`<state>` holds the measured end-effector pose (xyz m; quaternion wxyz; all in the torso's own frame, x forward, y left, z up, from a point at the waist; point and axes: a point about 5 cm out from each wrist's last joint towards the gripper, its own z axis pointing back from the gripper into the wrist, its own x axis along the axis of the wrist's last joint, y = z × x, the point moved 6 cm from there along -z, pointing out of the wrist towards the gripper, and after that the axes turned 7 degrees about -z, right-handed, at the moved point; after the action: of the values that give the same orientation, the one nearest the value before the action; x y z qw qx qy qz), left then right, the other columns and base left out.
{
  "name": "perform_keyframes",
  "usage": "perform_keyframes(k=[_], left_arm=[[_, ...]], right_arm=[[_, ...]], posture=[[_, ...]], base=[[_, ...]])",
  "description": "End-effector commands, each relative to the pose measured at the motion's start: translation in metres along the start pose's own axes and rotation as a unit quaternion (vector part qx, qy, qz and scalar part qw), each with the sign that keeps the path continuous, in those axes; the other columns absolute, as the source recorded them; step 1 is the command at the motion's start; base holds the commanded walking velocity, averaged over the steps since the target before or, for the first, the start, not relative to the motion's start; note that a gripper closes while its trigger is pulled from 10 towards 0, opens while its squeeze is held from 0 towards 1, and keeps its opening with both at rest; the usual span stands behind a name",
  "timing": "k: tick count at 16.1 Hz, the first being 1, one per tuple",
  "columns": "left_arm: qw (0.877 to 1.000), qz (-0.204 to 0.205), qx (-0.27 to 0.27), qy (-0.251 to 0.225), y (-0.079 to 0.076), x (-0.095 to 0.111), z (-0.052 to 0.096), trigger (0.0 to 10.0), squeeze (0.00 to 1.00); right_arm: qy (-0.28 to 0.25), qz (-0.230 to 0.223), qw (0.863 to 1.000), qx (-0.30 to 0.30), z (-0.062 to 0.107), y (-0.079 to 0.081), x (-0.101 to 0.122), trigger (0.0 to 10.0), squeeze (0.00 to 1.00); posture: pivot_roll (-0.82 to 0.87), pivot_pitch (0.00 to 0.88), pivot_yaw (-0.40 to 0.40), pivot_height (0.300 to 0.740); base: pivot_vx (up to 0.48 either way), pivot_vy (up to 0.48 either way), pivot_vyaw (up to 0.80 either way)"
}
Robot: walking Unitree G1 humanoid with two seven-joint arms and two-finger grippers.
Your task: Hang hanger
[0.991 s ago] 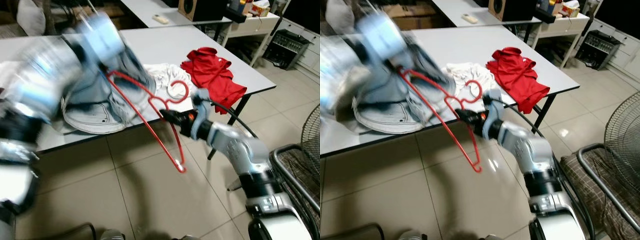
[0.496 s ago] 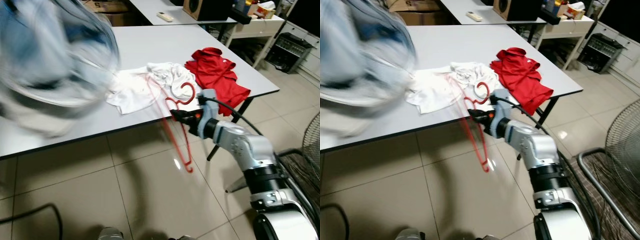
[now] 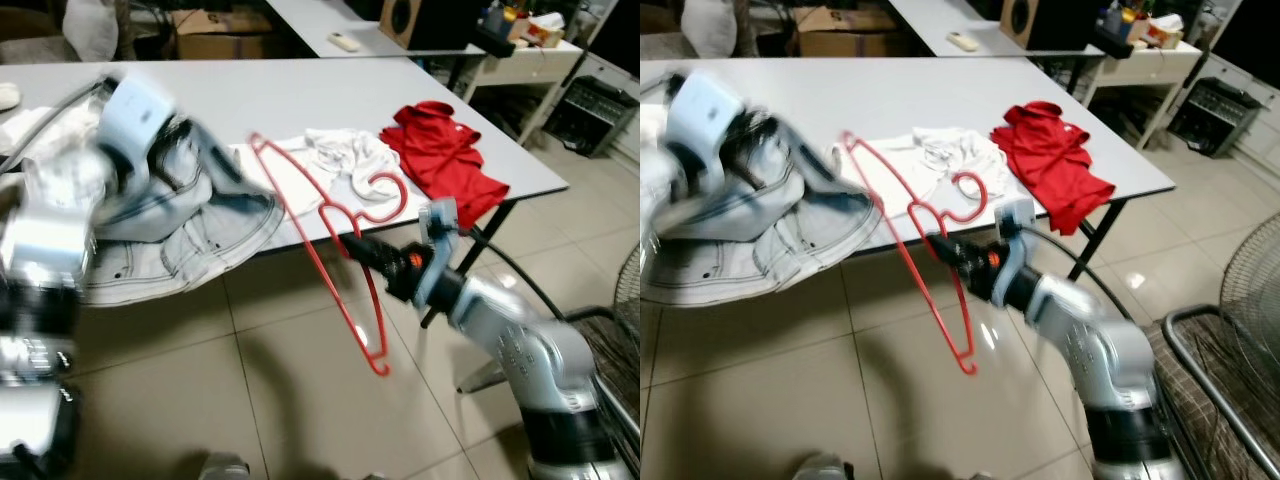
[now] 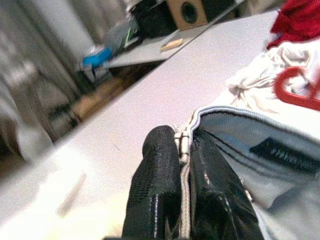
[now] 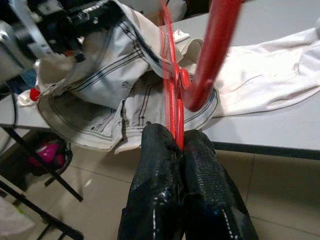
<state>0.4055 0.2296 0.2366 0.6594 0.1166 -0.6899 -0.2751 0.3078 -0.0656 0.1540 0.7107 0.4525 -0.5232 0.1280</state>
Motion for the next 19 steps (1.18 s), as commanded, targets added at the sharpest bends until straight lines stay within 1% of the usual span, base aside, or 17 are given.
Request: perform_keyframes(k=[1,2,3,4,5,6,7,8,9,10,11,14,17,18,19], left_arm=[[0.999,0.027,0.024,-0.013,0.006,0.005,0.005,0.0,0.00],[0.994,0.101,0.044,-0.010,-0.007,-0.012,0.022,0.0,0.00],[0.990,0.131,0.045,-0.025,-0.023,-0.015,0.038,4.2,0.00],[0.983,0.181,0.039,-0.013,-0.037,-0.020,0.047,10.0,0.00],[0.981,0.187,0.040,-0.015,-0.051,-0.025,0.056,10.0,0.00],[0.979,0.196,0.052,-0.013,-0.060,-0.029,0.064,10.0,0.00],[0.977,0.205,0.055,-0.003,-0.072,-0.036,0.070,10.0,0.00],[0.977,0.206,0.054,0.001,-0.081,-0.039,0.075,10.0,0.00],[0.979,0.197,0.053,0.002,-0.088,-0.038,0.077,10.0,0.00],[0.980,0.193,0.051,0.005,-0.091,-0.038,0.077,10.0,0.00],[0.981,0.187,0.044,0.009,-0.096,-0.036,0.078,10.0,0.00],[0.985,0.173,0.016,0.007,-0.108,-0.027,0.076,10.0,0.00],[0.982,0.189,0.019,0.005,-0.108,-0.028,0.077,10.0,0.00],[0.982,0.189,0.018,0.001,-0.108,-0.028,0.078,10.0,0.00],[0.983,0.183,0.016,0.001,-0.109,-0.027,0.079,10.0,0.00]], right_arm=[[-0.003,0.016,1.000,0.002,0.003,0.005,0.004,10.0,0.00],[-0.013,0.029,0.999,-0.014,0.009,0.009,0.000,10.0,0.00],[-0.027,0.033,0.999,-0.029,0.011,0.011,0.000,10.0,0.00],[-0.039,0.037,0.998,-0.040,0.012,0.012,0.002,10.0,0.00],[-0.055,0.064,0.993,-0.081,0.013,0.004,0.005,10.0,0.00],[-0.063,0.083,0.987,-0.124,0.016,-0.005,0.005,10.0,0.00],[-0.061,0.108,0.979,-0.162,0.018,-0.012,0.003,10.0,0.00],[-0.057,0.121,0.977,-0.164,0.019,-0.011,-0.001,10.0,0.00],[-0.075,0.079,0.981,-0.161,0.021,-0.010,-0.001,10.0,0.00],[-0.086,0.060,0.981,-0.162,0.022,-0.010,0.000,10.0,0.00],[-0.089,0.053,0.982,-0.160,0.023,-0.009,0.000,10.0,0.00],[-0.085,0.063,0.983,-0.149,0.022,-0.005,-0.002,10.0,0.00],[-0.089,0.072,0.981,-0.157,0.024,-0.007,-0.002,10.0,0.00],[-0.086,0.084,0.980,-0.155,0.024,-0.006,-0.001,10.0,0.00],[-0.084,0.086,0.982,-0.149,0.023,-0.005,-0.002,10.0,0.00]], posture=[[0.05,0.000,-0.072,0.740],[0.05,0.000,-0.070,0.740],[0.04,0.000,-0.069,0.740],[0.03,0.000,-0.071,0.740],[0.03,0.000,-0.072,0.740],[0.02,0.000,-0.077,0.740],[0.01,0.000,-0.081,0.740],[0.01,0.000,-0.085,0.740],[0.01,0.000,-0.089,0.740],[0.01,0.000,-0.091,0.740],[0.01,0.000,-0.091,0.740],[0.01,0.000,-0.080,0.740],[0.01,0.000,-0.071,0.740],[0.00,0.000,-0.066,0.740],[0.00,0.000,-0.062,0.740]], base=[[0.000,0.000,0.00],[0.000,0.000,0.00],[0.000,0.000,0.00],[0.000,0.000,0.00],[0.000,0.000,0.00],[0.000,0.000,0.00],[0.000,0.000,0.00],[0.000,0.000,0.00],[0.000,0.000,0.00],[0.000,0.000,0.00],[0.000,0.000,0.00],[0.000,0.000,0.00],[0.000,0.000,0.00],[0.000,0.000,0.00],[0.000,0.000,0.80]])
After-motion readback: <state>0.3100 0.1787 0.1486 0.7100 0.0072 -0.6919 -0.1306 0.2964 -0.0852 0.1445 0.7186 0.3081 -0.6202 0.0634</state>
